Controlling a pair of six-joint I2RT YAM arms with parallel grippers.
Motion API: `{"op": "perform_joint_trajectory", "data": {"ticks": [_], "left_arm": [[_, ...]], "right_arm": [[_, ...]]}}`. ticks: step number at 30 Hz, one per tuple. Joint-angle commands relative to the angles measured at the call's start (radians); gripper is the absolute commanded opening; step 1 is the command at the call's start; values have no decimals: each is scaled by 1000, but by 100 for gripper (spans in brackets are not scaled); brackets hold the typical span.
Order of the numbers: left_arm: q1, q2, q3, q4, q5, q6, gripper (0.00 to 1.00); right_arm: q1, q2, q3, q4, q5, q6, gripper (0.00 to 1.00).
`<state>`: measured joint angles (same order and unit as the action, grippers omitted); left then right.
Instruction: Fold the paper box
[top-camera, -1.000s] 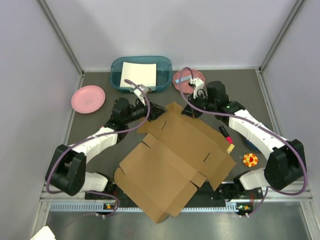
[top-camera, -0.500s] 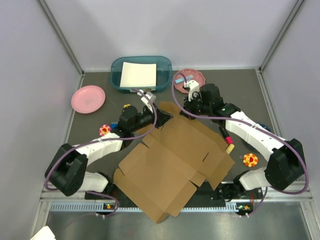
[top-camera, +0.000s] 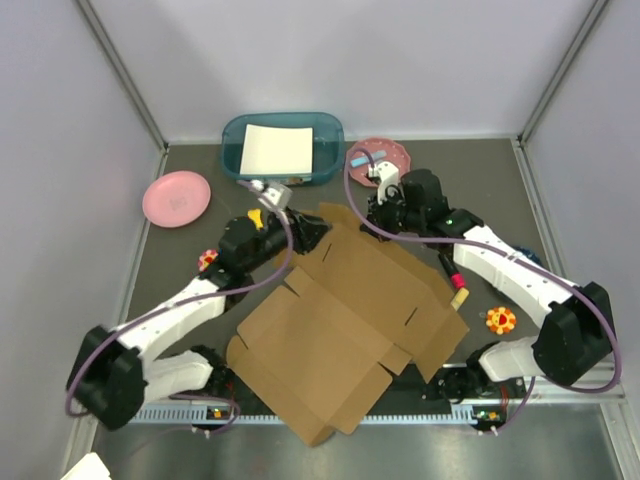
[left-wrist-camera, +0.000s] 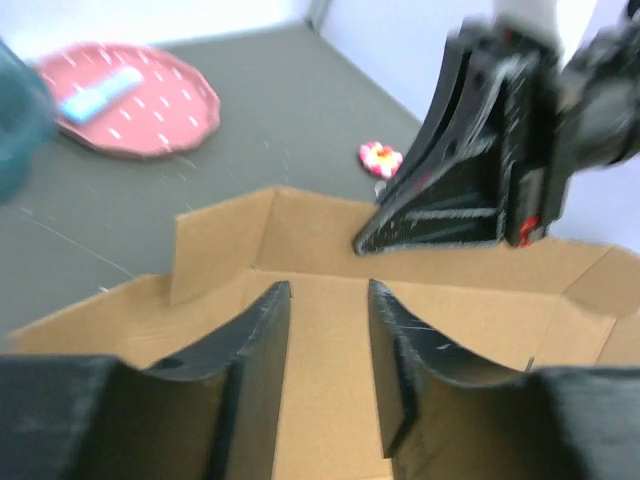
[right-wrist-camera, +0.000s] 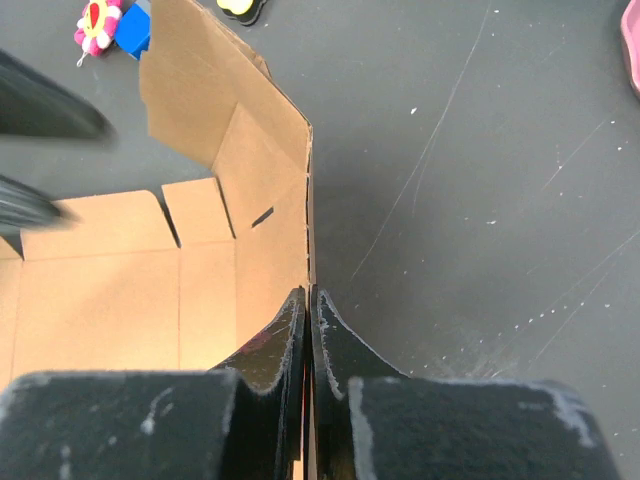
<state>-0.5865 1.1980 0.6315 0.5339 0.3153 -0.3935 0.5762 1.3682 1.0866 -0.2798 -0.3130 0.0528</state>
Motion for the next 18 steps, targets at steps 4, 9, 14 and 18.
{"op": "perform_joint_trajectory", "data": {"ticks": [4, 9, 14, 18], "left_arm": [[8, -314, -24, -379, -284, 104, 56], [7, -390, -104, -603, -259, -19, 59], [5, -407, -231, -644, -289, -168, 61], [5, -382, -260, -667, -370, -249, 67]], "right_arm": [[11, -78, -34, 10, 26, -31, 0], [11, -86, -37, 11, 22, -31, 0], [13, -80, -40, 10, 14, -27, 0], [14, -84, -53, 11, 12, -22, 0]]}}
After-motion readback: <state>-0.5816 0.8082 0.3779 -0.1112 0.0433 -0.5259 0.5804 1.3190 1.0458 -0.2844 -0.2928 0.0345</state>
